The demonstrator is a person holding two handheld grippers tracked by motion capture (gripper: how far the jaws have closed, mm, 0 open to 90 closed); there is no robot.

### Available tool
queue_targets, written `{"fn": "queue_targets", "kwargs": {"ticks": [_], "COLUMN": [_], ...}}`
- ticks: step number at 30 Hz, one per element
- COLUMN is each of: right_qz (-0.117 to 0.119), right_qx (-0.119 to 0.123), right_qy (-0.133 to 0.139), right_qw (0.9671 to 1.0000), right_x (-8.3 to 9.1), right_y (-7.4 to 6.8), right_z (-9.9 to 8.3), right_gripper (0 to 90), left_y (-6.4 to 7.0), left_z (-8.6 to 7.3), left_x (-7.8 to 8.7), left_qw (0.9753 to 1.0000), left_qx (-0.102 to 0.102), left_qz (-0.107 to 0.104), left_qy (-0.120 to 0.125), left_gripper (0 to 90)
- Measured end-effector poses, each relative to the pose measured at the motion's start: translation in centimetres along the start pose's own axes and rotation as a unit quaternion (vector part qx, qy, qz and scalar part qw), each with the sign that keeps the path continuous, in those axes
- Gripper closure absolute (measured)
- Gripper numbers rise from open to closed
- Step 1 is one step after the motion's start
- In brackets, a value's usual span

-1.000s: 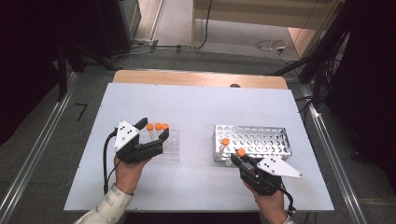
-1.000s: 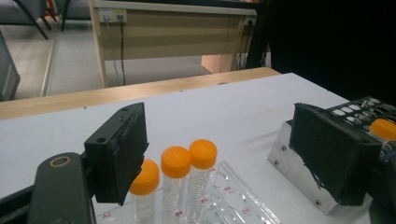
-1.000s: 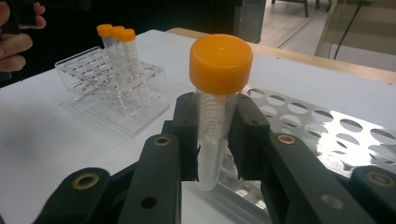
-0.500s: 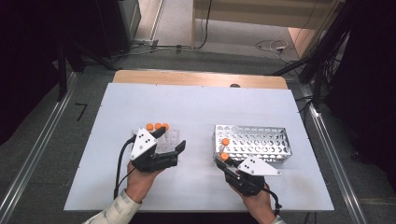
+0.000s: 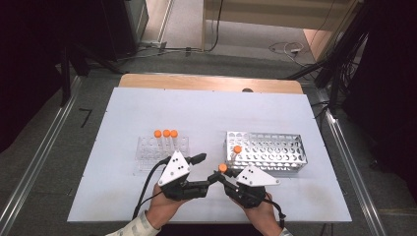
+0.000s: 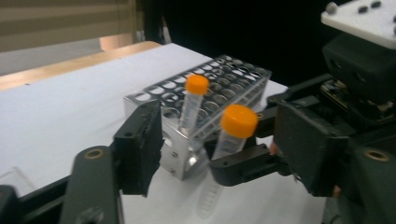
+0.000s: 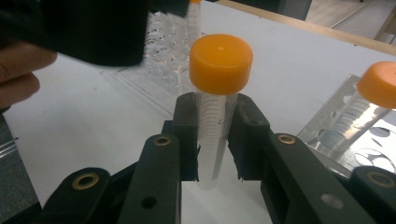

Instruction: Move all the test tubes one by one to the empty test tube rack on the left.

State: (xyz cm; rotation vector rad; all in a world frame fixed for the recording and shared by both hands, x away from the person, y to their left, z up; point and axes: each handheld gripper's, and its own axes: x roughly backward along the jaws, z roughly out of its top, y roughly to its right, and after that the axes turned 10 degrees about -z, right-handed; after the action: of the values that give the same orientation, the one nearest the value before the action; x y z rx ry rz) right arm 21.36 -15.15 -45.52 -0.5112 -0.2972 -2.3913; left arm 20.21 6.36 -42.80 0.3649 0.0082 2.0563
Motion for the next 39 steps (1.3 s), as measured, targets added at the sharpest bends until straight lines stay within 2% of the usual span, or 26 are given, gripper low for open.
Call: {"fn": "queue_targets", "kwargs": {"ticks": [1,5,15,22,32,36,39], "right_qz": [0.002,0.009,0.019,0.019,0.021,0.026,0.025], "right_qx": [0.003,0.007,0.012,0.009,0.009,0.009,0.007], "right_qy": [0.001,0.000,-0.001,0.000,0.001,-0.001,0.001], "right_qw": [1.0000,0.9999,0.9998,0.9998,0.9997,0.9996,0.9997], "right_x": [-0.1,-0.3,-0.6,-0.5,-0.4,-0.3,-0.1], "right_y": [-0.1,-0.6,-1.2,-1.2,-1.2,-1.1,-0.9], "right_z": [0.0,0.1,0.2,0.3,0.3,0.4,0.3], "right_gripper": [72.0,72.0,72.0,72.0,71.1,56.0,50.1], "left_y": [0.0,0.1,0.2,0.3,0.2,-0.2,-0.8], "left_z": [-0.1,-0.3,-0.7,-0.9,-0.8,-0.4,0.1], "left_x": [-0.1,-0.4,-0.6,-0.9,-0.7,0.0,0.8], "left_qw": [1.0000,0.9998,0.9997,0.9995,0.9996,0.9998,0.9999], "left_qx": [0.000,-0.004,-0.015,-0.024,-0.022,-0.017,-0.005], "left_qz": [-0.008,-0.016,-0.013,-0.008,-0.001,0.006,0.011], "left_qy": [-0.003,-0.008,-0.011,-0.018,-0.015,-0.006,0.003], "left_gripper": [39.4,49.2,63.7,64.0,69.2,69.4,69.4]}}
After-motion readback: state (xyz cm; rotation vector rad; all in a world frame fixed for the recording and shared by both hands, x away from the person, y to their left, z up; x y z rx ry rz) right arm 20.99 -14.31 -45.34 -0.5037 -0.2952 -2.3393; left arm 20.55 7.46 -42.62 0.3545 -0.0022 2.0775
